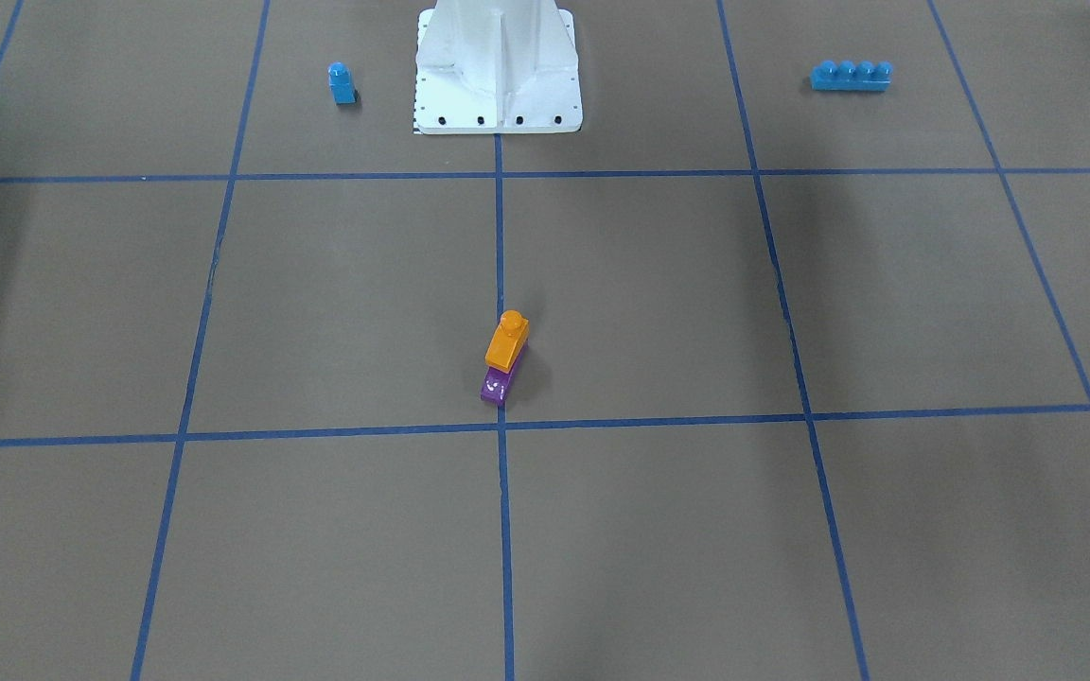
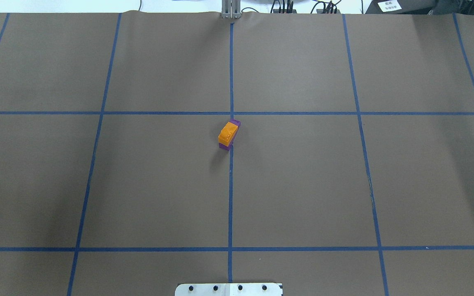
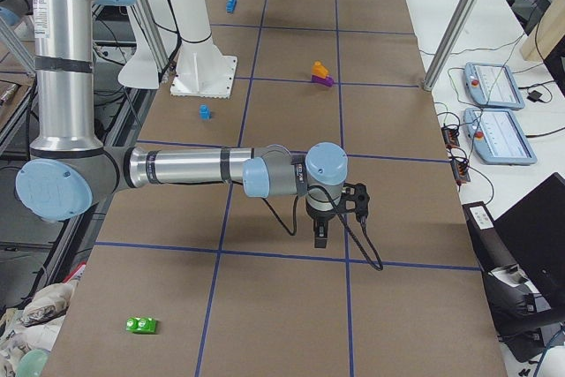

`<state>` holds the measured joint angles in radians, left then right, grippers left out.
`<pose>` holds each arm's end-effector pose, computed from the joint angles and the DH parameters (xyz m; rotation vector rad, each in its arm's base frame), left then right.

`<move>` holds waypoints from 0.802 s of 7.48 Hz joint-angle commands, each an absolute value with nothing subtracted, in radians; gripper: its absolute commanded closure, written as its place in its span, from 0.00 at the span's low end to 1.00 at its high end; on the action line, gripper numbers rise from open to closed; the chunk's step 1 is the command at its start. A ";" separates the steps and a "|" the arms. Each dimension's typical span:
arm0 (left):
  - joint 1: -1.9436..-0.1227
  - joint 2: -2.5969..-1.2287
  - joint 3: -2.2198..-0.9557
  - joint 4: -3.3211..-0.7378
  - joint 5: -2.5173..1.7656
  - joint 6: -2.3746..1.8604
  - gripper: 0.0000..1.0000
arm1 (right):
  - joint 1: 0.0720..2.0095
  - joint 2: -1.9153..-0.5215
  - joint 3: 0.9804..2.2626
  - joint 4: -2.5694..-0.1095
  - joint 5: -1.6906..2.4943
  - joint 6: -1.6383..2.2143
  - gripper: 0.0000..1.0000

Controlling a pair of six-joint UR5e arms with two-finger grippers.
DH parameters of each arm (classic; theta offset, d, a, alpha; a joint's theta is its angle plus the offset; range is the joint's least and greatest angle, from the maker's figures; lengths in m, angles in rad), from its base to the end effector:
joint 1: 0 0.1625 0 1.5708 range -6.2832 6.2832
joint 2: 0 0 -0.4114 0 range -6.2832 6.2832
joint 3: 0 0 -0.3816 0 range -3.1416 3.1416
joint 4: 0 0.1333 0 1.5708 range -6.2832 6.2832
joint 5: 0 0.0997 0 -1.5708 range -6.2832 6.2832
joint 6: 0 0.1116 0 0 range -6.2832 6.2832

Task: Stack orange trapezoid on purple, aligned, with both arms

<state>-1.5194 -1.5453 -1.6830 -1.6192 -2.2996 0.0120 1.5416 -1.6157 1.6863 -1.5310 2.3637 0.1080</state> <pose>-0.0343 -0.4821 0.6098 0.1148 0.7304 0.1097 0.0401 -0.4713 0.6134 0.0500 -0.7973 0.0308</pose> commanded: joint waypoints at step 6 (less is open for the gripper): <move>-1.519 -1.545 -1.681 -1.621 -2.301 0.012 0.00 | 1.597 -1.608 1.735 -1.742 2.370 -0.055 0.00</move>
